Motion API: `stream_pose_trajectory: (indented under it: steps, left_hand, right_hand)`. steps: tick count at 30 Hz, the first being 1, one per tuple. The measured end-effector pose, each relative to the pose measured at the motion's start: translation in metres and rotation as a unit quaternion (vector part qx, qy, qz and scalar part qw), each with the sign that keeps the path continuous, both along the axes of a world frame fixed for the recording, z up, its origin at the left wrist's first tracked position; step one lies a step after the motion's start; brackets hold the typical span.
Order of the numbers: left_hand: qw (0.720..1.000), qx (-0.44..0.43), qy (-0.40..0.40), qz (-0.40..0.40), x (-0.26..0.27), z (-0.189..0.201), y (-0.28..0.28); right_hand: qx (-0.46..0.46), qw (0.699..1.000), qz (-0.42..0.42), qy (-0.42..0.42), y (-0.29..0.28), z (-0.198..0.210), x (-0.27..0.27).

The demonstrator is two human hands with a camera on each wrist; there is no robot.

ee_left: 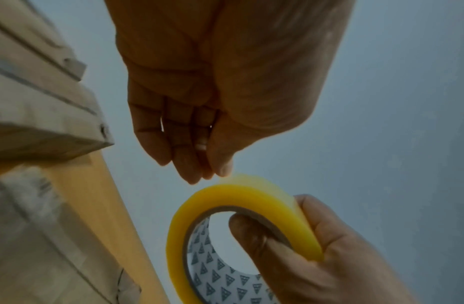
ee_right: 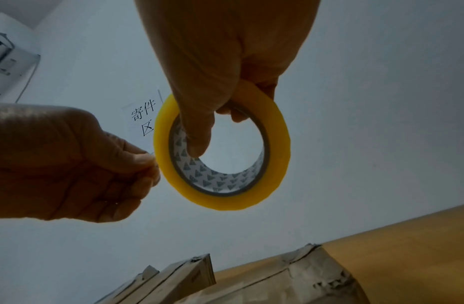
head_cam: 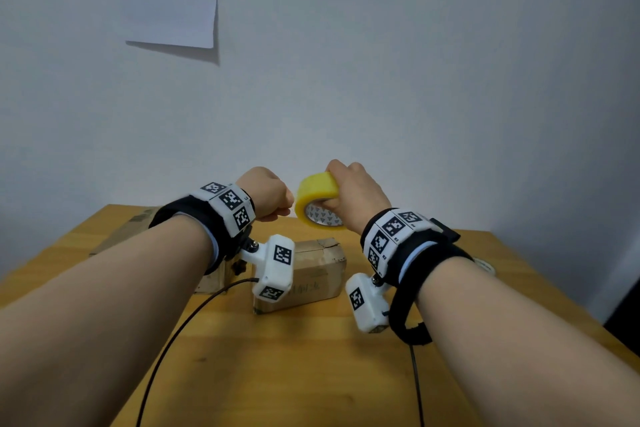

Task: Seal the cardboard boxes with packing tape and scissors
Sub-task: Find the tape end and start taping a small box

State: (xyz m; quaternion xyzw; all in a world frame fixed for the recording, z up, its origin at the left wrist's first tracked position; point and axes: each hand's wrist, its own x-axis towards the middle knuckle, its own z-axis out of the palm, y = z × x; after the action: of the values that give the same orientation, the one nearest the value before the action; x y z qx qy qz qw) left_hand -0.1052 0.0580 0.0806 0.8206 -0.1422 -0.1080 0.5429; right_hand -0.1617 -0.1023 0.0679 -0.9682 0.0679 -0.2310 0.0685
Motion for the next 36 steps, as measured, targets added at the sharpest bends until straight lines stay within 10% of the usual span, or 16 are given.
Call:
stream_pose_trajectory:
  steps: [12,36]
  left_hand:
    - [0.993,-0.068,0.096,-0.029,0.006,-0.008,0.010]
    - [0.986,-0.092,0.034,-0.134,-0.003,-0.004,0.009]
  right_hand:
    - [0.113,0.990,0.062,0.049,-0.003,0.007,-0.007]
    - [0.361,0.927,0.093,0.029,-0.002,0.001,-0.001]
